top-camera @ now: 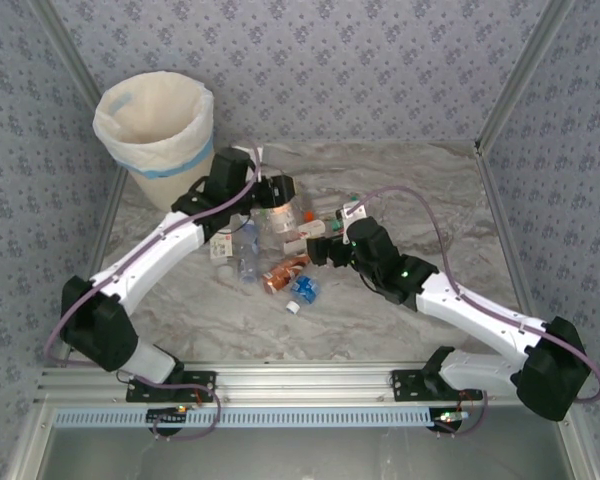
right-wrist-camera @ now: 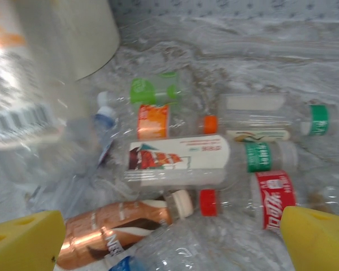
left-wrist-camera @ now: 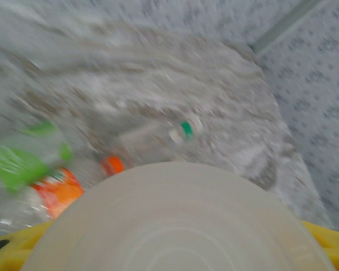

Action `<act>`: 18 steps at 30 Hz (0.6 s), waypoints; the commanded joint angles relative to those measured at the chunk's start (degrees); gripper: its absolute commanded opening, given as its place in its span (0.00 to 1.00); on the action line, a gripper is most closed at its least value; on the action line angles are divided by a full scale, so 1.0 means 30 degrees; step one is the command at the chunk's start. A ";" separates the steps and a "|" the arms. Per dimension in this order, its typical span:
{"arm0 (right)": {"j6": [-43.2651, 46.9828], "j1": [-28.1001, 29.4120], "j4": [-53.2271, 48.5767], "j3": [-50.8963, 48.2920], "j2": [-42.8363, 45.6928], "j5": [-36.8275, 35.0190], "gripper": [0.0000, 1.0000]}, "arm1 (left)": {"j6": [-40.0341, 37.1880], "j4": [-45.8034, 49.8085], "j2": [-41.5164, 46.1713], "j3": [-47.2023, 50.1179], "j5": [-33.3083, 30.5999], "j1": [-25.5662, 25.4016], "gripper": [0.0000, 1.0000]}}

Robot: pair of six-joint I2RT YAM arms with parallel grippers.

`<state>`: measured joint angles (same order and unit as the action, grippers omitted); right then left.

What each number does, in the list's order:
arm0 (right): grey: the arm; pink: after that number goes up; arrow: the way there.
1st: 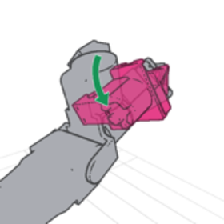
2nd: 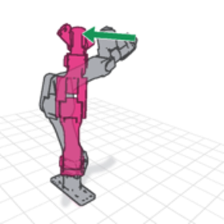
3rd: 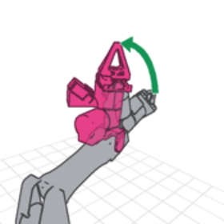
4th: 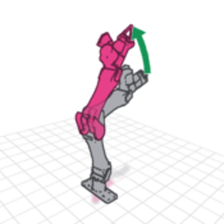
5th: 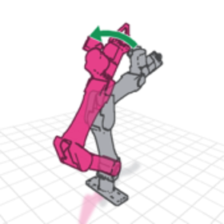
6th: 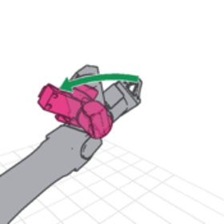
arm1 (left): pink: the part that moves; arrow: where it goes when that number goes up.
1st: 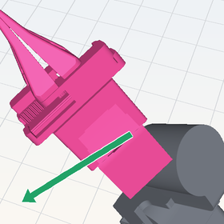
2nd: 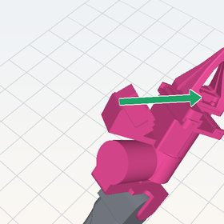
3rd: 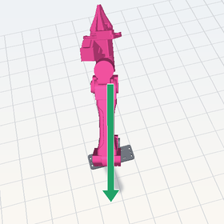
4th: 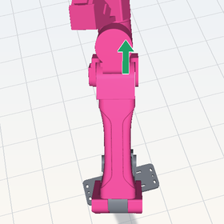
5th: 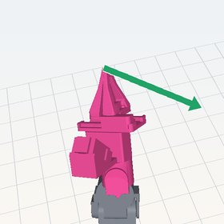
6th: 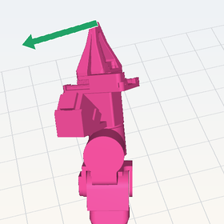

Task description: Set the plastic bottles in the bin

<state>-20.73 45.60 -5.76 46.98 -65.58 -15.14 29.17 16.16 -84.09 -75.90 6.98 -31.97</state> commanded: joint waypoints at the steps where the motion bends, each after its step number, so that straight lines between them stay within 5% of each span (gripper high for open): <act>1: -0.1274 -0.0273 -0.1039 -0.0073 0.0531 -0.2601 1.00 | -0.3387 0.1041 0.1211 -0.2195 -0.3761 0.0118 0.42; 18: -0.4163 -0.1640 -0.3068 0.0394 0.0738 -0.4264 1.00 | -1.1070 0.2481 -0.2491 -1.2427 -0.9548 0.3390 0.43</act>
<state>-31.20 41.01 -13.80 46.98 -64.27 -26.02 3.27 23.83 -89.86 -106.78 -16.14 -22.65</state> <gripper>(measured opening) 0.999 0.586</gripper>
